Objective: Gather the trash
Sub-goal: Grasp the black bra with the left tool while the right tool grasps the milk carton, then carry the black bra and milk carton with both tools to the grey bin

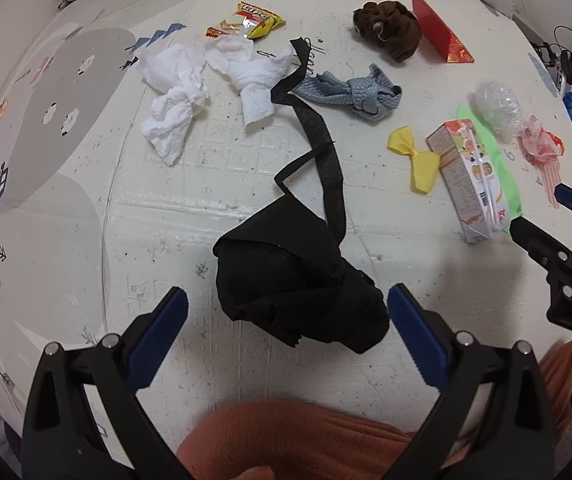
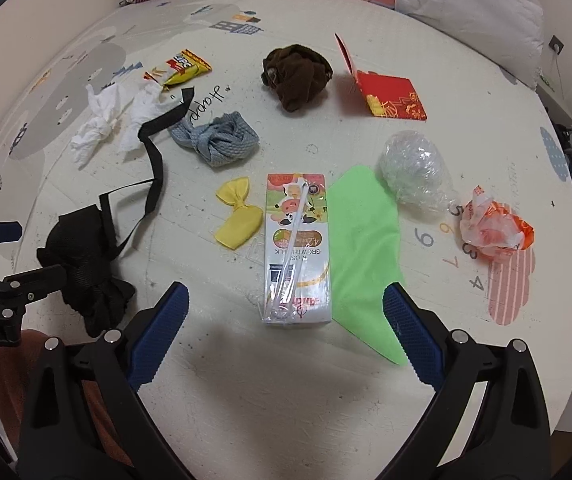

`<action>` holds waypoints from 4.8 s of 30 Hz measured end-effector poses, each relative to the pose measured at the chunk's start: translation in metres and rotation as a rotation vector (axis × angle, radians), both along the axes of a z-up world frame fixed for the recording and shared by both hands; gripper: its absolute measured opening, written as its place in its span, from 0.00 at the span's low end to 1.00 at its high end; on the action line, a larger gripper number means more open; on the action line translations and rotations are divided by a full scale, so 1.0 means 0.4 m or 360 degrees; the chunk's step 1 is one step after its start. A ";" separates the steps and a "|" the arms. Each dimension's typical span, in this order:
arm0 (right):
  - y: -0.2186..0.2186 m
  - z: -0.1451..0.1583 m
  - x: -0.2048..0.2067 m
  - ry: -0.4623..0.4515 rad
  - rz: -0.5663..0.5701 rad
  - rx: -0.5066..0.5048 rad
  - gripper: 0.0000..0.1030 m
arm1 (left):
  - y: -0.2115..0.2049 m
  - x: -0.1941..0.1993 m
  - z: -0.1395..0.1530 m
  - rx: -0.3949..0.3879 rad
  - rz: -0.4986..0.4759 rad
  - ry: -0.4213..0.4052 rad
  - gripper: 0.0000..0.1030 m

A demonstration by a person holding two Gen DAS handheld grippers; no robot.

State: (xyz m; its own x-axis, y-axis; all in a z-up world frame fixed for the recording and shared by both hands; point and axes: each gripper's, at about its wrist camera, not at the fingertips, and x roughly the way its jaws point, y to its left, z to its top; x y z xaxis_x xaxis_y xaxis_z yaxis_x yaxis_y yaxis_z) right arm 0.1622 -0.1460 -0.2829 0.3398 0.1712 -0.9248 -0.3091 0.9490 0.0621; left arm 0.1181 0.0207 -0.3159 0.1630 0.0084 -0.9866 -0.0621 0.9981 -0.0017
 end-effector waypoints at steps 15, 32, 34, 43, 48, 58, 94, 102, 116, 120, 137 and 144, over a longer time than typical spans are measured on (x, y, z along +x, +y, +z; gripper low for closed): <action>0.011 -0.122 0.049 0.0102 0.0023 0.0017 0.91 | 0.017 0.020 -0.129 -0.0082 0.0116 0.0065 0.96; 0.003 -0.122 0.030 0.0149 0.0056 -0.0031 0.46 | 0.026 -0.013 -0.117 -0.0092 0.0114 0.0029 0.77; -0.002 -0.104 0.021 0.0134 0.0044 -0.0015 0.46 | 0.027 -0.020 -0.099 -0.0090 0.0116 0.0018 0.76; -0.041 -0.009 -0.019 0.0043 -0.0034 0.0065 0.46 | 0.013 -0.045 0.005 -0.0015 0.0065 -0.0103 0.76; -0.087 0.072 -0.060 -0.0051 -0.0090 0.0112 0.46 | -0.037 -0.082 0.088 0.0021 -0.0001 -0.0222 0.76; -0.257 0.234 -0.219 -0.0267 -0.0271 0.0152 0.46 | -0.236 -0.133 0.260 0.0058 -0.0230 -0.0476 0.76; -1.320 0.312 -0.890 -0.0624 -0.1634 -0.0089 0.46 | -1.397 -0.287 0.424 -0.0276 -0.1547 -0.0842 0.76; -1.465 0.126 -0.872 -0.0510 -0.1816 -0.0067 0.46 | -1.601 -0.270 0.307 -0.0362 -0.1692 -0.0775 0.76; -1.673 -0.230 -0.810 -0.0484 -0.2173 0.0027 0.48 | -1.864 -0.196 0.065 -0.0367 -0.1876 -0.0639 0.76; -1.682 -0.292 -0.812 -0.0503 -0.2207 -0.0001 0.71 | -1.904 -0.178 0.017 -0.0363 -0.1899 -0.0600 0.76; -1.716 -0.302 -0.961 -0.0622 -0.2463 0.0000 0.71 | -2.108 -0.312 -0.116 -0.0453 -0.2220 -0.0556 0.79; -1.729 -0.307 -1.002 -0.0651 -0.2540 0.0047 0.71 | -2.180 -0.303 -0.161 -0.0457 -0.2235 -0.0430 0.83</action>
State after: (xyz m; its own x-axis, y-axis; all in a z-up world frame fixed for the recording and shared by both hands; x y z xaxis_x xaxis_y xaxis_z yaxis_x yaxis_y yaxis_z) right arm -0.2388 -0.8378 -0.4057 0.3844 -0.5545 -0.7380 0.9191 0.3050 0.2496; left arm -0.0029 -0.8515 -0.3802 0.0478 -0.4989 -0.8653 0.9781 0.1992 -0.0608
